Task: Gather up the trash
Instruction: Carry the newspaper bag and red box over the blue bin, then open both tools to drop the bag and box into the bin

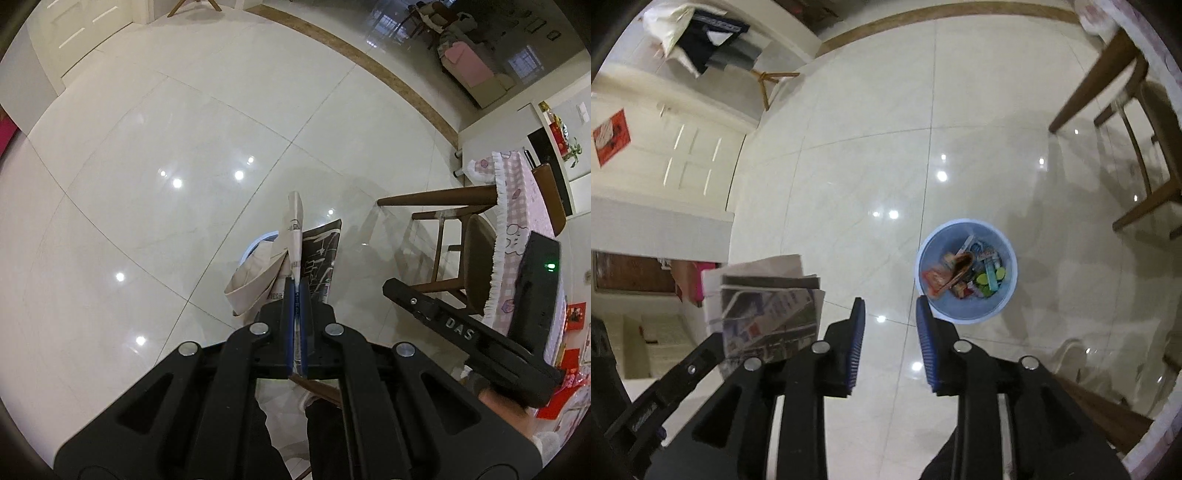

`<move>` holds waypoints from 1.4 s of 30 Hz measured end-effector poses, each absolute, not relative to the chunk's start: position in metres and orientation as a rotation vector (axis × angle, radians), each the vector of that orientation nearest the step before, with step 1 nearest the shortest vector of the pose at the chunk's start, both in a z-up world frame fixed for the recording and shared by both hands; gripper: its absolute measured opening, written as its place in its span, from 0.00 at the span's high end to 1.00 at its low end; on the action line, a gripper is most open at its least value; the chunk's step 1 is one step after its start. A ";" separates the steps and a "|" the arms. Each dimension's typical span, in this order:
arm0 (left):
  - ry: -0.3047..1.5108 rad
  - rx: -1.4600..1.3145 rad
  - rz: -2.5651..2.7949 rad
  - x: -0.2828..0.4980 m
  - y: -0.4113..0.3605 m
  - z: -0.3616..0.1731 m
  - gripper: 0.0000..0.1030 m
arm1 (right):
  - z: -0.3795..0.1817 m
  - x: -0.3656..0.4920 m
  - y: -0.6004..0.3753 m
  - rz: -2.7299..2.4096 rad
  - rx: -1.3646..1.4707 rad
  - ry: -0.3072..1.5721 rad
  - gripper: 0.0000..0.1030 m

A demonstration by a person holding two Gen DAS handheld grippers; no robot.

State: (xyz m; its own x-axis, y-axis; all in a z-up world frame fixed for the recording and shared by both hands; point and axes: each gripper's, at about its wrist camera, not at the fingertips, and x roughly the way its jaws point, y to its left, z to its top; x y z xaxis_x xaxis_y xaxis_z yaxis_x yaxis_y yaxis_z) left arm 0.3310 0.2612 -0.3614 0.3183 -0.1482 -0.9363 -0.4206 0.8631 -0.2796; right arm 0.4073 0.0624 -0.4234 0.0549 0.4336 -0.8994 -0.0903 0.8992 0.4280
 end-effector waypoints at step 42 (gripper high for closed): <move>1.283 -0.313 0.025 0.359 0.159 -0.295 0.38 | -0.272 0.324 -0.091 0.224 0.384 1.191 0.66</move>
State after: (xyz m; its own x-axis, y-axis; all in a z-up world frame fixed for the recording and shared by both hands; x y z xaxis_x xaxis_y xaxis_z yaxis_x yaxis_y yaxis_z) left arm 0.3588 0.1585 -0.2949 0.2901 -0.1550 -0.9444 -0.1917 0.9574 -0.2160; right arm 0.3242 -0.0907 -0.2717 0.3598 0.3678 -0.8575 0.0315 0.9137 0.4052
